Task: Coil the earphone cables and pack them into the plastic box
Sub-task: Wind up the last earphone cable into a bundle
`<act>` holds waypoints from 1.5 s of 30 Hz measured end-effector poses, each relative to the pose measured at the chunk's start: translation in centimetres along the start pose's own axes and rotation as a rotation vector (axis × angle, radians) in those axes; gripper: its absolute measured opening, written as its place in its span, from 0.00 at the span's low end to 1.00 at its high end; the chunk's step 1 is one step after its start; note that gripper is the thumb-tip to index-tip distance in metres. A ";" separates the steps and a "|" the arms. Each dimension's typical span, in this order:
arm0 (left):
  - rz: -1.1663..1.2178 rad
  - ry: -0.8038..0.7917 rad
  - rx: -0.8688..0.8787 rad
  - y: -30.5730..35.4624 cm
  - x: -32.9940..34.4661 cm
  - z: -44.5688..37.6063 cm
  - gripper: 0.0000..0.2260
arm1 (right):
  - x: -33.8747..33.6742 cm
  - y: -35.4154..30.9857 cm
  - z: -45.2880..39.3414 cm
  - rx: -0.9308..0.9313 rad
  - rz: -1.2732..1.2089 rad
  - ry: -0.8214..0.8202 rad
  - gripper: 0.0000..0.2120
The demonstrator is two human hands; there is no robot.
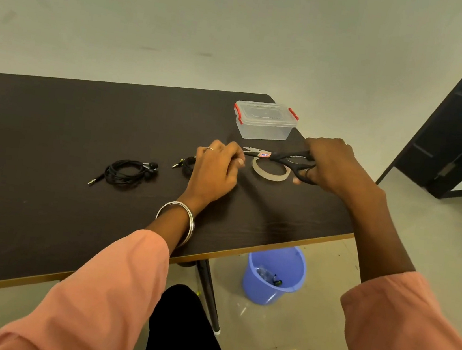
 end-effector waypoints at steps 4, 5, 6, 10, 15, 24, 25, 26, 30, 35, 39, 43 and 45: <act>0.037 -0.226 0.058 0.1 0.3 0.0 0.04 | 0.4 0.0 -0.5 0.036 -0.088 -0.027 0.18; -0.003 -0.284 0.078 0.1 0.4 0.1 0.04 | 0.5 0.0 -0.6 0.044 -0.104 -0.034 0.19; -0.051 -0.337 0.102 0.2 0.6 0.1 0.05 | 0.5 0.0 -0.8 0.048 -0.117 -0.040 0.20; -0.232 -0.489 0.201 0.3 1.2 0.1 0.11 | 0.6 -0.2 -1.0 0.052 -0.145 -0.055 0.23; -0.292 -0.513 0.221 0.5 1.3 0.1 0.10 | 0.5 -0.9 -1.1 0.049 -0.170 -0.031 0.30; -0.292 -0.455 0.238 0.2 1.3 0.2 0.10 | 0.5 -1.6 -1.0 0.196 -0.377 0.054 0.33; -0.278 -0.426 0.233 0.3 1.2 0.2 0.10 | 0.8 -1.2 -0.9 0.228 -0.406 0.059 0.33; -0.247 -0.385 0.213 0.3 1.1 0.3 0.09 | 1.2 -0.8 -0.6 0.272 -0.438 0.063 0.32; -0.090 -0.193 0.109 0.4 0.3 0.2 0.06 | 3.3 0.7 1.1 0.500 -0.523 0.074 0.30; 0.007 -0.027 0.013 0.2 -0.3 0.3 0.04 | 6.1 0.9 2.6 0.672 -0.469 0.111 0.19; 0.063 0.065 -0.062 0.4 -0.9 0.9 0.04 | 6.8 -0.2 2.7 0.674 -0.342 0.050 0.17; 0.096 0.101 -0.108 0.6 -1.8 1.7 0.04 | 6.4 -2.5 2.5 0.609 -0.076 0.101 0.17; 0.103 0.121 -0.129 0.6 -2.4 2.2 0.04 | 5.6 -4.3 1.9 0.465 -0.198 0.139 0.17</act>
Point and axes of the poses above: each hand's wrist, its own z-axis away from the middle knuckle, its own x-axis out of the palm, y = z × x, the point moved 1 cm from there along -z, towards the middle knuckle, and after that the axes turned 5 degrees about x, right-handed, at the moved point
